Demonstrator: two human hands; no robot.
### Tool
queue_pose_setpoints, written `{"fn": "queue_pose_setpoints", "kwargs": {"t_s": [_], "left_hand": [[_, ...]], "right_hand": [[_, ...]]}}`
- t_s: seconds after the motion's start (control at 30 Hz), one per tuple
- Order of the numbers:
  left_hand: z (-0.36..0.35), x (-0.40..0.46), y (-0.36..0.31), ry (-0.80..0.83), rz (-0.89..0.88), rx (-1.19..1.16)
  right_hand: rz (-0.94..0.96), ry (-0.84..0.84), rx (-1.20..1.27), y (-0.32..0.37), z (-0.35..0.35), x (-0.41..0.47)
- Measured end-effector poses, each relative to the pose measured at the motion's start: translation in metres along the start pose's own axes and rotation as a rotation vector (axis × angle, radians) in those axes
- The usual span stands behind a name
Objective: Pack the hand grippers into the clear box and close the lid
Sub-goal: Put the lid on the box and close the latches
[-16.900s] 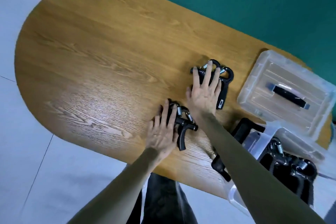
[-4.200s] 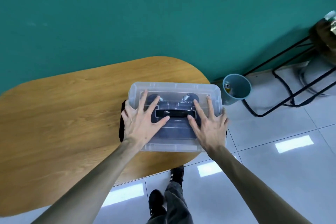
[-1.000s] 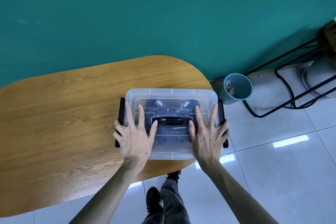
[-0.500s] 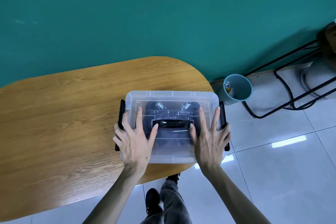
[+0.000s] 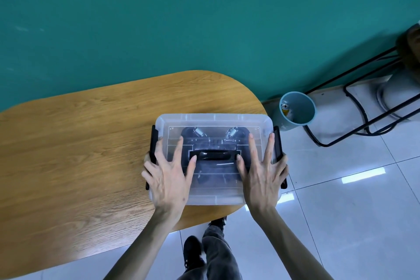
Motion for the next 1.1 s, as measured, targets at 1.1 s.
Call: {"fn": "queue_pose_setpoints", "kwargs": {"t_s": [1.1], "left_hand": [[0.0027, 0.0045, -0.0057, 0.129, -0.028, 0.018]], "right_hand": [[-0.011, 0.024, 0.113, -0.0054, 0.0015, 0.0002]]}}
Point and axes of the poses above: each hand's wrist, its own x-axis towards the middle knuckle, its own z-axis out of the back of the hand, y = z × x, the point moved 2 cm from there along x, towards the middle knuckle, and after that the axes turned 6 degrees about -x, right-handed, at the moved point
